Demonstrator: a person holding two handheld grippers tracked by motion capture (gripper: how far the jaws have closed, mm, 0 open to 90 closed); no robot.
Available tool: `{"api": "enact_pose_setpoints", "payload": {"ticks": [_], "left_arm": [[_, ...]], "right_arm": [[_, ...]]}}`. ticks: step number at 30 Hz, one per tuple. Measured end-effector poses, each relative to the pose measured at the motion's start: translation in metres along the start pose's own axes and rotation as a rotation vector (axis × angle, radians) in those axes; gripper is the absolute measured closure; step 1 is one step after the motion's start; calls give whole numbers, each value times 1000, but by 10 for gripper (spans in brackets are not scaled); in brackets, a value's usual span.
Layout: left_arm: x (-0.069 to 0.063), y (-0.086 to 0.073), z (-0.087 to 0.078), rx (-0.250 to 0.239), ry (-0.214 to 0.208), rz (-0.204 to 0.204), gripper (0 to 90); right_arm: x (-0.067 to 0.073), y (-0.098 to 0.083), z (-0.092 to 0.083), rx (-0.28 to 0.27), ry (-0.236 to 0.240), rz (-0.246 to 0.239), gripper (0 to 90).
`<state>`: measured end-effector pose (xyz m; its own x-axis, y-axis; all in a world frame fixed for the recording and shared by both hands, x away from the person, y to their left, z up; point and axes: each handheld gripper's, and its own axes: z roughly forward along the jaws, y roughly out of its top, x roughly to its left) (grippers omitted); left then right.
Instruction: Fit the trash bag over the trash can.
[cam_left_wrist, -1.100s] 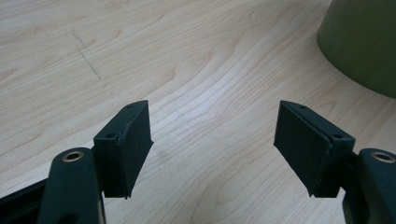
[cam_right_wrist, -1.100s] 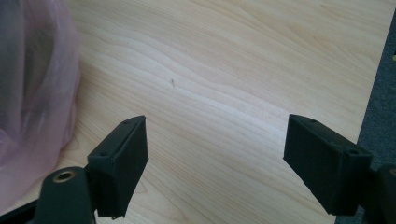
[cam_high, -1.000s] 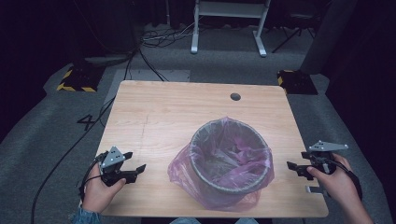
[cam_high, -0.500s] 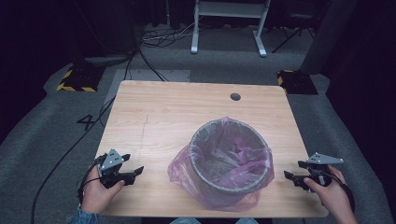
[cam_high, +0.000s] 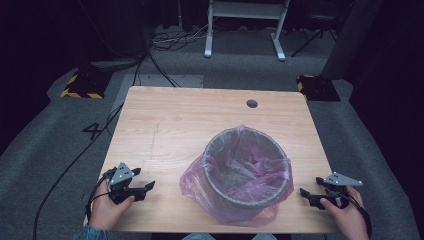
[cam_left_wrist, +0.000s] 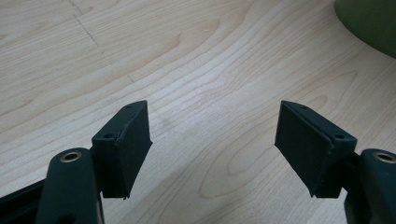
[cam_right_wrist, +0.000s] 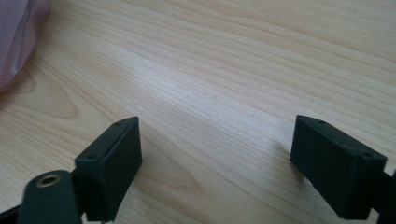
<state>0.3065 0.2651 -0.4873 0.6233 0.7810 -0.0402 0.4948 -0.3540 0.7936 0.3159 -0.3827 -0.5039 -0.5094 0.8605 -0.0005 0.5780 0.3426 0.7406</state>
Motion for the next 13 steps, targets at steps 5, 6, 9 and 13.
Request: {"api": "enact_pose_setpoints", "payload": {"ticks": [5, 6, 9, 13], "left_arm": [[-1, -1, 4, 6, -1, 6, 266], [-1, 0, 4, -1, -2, 7, 266], [-2, 1, 4, -18, -11, 3, 266], [-2, 0, 5, -21, -17, -3, 266]], "right_arm": [[0, 0, 0, -1, -2, 1, 153], [0, 0, 0, 0, -3, 0, 152], [0, 0, 0, 0, -3, -1, 150], [0, 0, 0, 1, -3, -1, 150]]}}
